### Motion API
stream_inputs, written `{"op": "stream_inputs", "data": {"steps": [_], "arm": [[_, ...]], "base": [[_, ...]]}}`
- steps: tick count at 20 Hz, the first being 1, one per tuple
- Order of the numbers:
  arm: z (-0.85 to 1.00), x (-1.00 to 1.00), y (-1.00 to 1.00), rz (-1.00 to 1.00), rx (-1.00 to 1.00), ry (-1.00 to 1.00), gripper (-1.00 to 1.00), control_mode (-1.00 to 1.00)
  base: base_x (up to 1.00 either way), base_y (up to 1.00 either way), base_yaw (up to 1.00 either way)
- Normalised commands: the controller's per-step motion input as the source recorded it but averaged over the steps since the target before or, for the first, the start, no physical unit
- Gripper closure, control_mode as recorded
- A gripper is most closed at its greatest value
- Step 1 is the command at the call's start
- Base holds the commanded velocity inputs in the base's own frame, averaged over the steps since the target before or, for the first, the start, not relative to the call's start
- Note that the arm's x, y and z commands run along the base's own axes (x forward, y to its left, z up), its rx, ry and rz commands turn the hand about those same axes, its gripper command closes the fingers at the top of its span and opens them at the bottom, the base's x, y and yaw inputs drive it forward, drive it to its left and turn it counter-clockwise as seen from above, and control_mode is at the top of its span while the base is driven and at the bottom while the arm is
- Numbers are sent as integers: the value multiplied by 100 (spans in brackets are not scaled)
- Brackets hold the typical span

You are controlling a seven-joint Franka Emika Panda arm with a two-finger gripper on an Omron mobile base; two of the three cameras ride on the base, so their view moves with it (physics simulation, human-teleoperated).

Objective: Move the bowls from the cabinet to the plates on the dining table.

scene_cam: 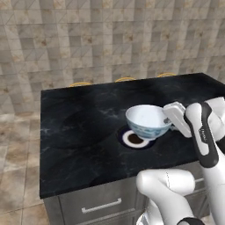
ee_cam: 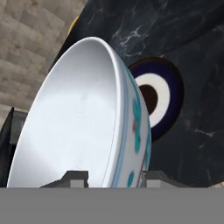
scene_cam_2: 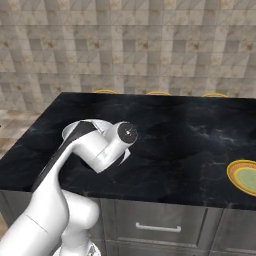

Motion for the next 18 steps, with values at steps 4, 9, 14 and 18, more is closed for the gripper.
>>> {"op": "stream_inputs", "data": {"steps": [4,9,14,18], "arm": [[-25,33,0,5,0,0,100,-100],[-17,33,0,4,0,0,100,-100],[-22,18,0,5,0,0,100,-100],[-33,3,0,3,0,0,100,-100]], "base": [[0,0,0],[0,0,0],[0,0,0],[0,0,0]]}}
